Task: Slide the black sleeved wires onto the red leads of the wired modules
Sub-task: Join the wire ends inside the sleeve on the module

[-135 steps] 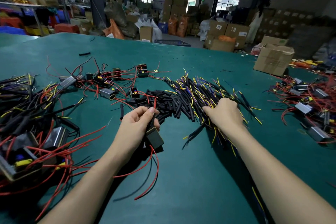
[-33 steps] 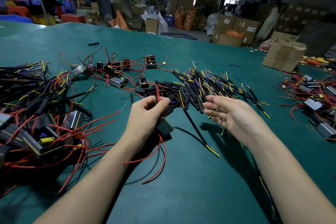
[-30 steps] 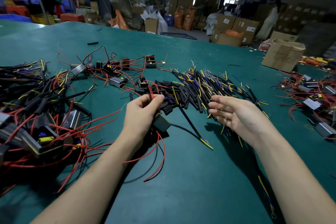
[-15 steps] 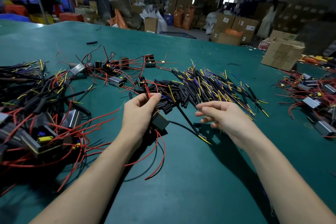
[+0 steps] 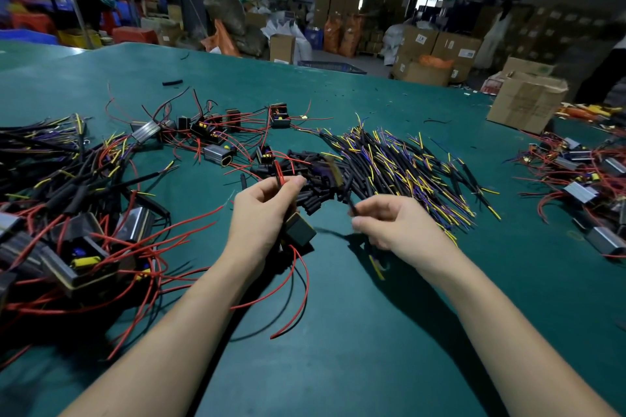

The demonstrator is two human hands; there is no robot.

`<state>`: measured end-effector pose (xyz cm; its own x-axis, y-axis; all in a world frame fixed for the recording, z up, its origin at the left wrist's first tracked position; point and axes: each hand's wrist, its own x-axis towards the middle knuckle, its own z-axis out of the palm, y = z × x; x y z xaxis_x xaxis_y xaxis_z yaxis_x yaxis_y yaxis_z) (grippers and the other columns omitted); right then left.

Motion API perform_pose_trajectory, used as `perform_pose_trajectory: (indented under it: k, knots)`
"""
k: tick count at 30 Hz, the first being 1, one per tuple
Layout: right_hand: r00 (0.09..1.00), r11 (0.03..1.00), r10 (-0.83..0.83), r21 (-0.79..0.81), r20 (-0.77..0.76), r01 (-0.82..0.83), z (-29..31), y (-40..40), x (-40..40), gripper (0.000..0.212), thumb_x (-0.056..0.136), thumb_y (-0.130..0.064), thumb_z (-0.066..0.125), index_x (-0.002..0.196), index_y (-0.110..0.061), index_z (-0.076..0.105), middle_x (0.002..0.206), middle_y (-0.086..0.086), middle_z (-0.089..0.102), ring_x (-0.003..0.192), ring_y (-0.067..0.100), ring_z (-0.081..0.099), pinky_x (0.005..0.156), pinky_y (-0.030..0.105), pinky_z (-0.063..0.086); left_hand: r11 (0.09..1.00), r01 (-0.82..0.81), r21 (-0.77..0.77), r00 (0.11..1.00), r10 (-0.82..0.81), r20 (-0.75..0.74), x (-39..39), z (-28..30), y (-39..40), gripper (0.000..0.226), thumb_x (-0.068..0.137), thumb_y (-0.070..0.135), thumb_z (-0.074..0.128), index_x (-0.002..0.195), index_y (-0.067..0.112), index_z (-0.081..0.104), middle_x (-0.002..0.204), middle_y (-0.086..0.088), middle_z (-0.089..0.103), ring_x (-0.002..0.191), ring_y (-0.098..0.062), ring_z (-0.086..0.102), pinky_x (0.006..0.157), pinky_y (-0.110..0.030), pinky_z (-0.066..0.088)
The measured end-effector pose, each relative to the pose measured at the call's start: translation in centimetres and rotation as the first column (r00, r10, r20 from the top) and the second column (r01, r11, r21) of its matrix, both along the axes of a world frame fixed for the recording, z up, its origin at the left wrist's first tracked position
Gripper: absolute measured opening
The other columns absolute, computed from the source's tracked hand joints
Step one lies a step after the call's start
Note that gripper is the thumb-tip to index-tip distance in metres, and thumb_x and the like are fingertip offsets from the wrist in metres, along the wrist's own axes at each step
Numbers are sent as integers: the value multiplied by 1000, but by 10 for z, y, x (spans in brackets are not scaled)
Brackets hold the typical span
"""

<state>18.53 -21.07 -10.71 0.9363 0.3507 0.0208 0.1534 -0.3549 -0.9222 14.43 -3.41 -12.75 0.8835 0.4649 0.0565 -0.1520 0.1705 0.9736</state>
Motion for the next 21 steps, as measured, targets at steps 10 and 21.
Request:
perform_pose_trajectory:
  k: [10,21]
  knots:
    - [920,618,-35,715,-390,326,9,5,2,4,92,1,55,88,2,54,75,14,63,57,12,67,55,15,52,962,170,213,981,-185,51,-3,1,-8,11,89,18,64,94,14,72,61,9,56,50,-1,43,49,-9,36]
    - [904,868,-113,403,-412,291,8,9,-10,27,93,-22,59,75,-3,58,63,9,64,46,11,62,43,16,47,944,173,280,980,-194,47,-5,2,-9,9,87,10,66,88,2,71,70,-3,66,57,0,53,53,-10,42]
